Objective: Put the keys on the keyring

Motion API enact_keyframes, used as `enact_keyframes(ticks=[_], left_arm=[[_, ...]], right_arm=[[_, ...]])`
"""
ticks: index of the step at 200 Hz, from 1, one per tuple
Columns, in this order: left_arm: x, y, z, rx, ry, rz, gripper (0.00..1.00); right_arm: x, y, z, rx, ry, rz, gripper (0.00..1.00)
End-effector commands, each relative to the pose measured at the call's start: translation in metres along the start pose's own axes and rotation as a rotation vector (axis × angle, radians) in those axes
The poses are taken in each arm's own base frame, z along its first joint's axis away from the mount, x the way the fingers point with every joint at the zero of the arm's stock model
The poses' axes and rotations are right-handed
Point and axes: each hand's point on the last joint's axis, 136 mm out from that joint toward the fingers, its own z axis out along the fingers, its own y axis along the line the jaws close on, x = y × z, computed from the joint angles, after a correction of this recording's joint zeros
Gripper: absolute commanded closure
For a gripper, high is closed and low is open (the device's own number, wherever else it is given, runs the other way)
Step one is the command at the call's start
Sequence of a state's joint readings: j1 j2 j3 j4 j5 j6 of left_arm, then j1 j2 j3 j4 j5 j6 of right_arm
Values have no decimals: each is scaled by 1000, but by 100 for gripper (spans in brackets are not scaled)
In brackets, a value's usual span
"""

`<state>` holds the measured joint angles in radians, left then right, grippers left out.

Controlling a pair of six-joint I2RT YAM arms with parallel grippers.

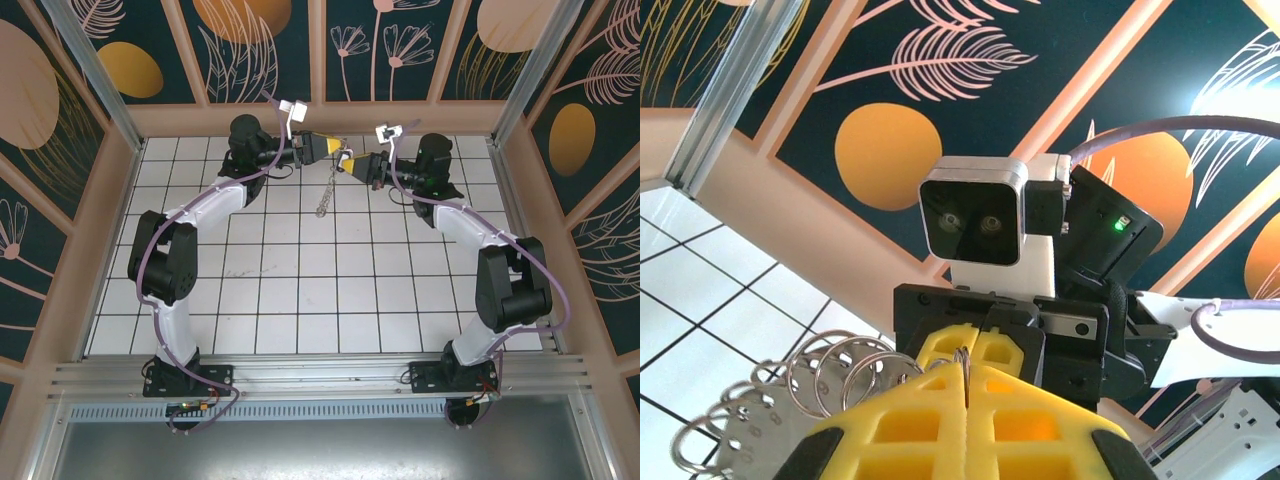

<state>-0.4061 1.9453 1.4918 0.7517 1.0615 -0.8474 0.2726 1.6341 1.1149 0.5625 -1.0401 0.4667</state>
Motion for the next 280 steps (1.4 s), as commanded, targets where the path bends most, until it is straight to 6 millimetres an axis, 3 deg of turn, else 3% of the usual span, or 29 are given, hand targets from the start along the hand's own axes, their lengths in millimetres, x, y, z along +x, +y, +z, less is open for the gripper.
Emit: enact_keyframes(ticks=[1, 71, 102, 117, 133, 143, 181, 221, 280], left_arm=[[-26, -37, -4, 50, -62, 105, 100], [-25, -37, -5, 54, -75, 101, 100], [-24, -36, -6, 51, -77, 98, 100], [-24, -36, -6, 51, -78, 97, 100], [-24, -35, -6, 48, -81, 94, 100], [-24, -36, -6, 49, -82, 96, 100], [-23, -35, -7, 49, -89, 92, 100], [-24, -39, -9, 63, -112, 85, 100], [-31, -44, -16, 80, -196, 30, 100]], right_arm=[[-1, 20, 3, -28, 11, -57, 100], [11, 29, 32, -73, 80, -67, 100], [11, 27, 34, -66, 88, -66, 100], [13, 24, 30, -45, 87, -60, 96], [16, 21, 21, -26, 80, -53, 73], [19, 20, 13, -8, 71, -51, 66], [23, 31, -21, 38, 12, -57, 64], [0, 52, -43, 109, -110, -109, 62], [-59, 46, -45, 136, -339, -16, 59]])
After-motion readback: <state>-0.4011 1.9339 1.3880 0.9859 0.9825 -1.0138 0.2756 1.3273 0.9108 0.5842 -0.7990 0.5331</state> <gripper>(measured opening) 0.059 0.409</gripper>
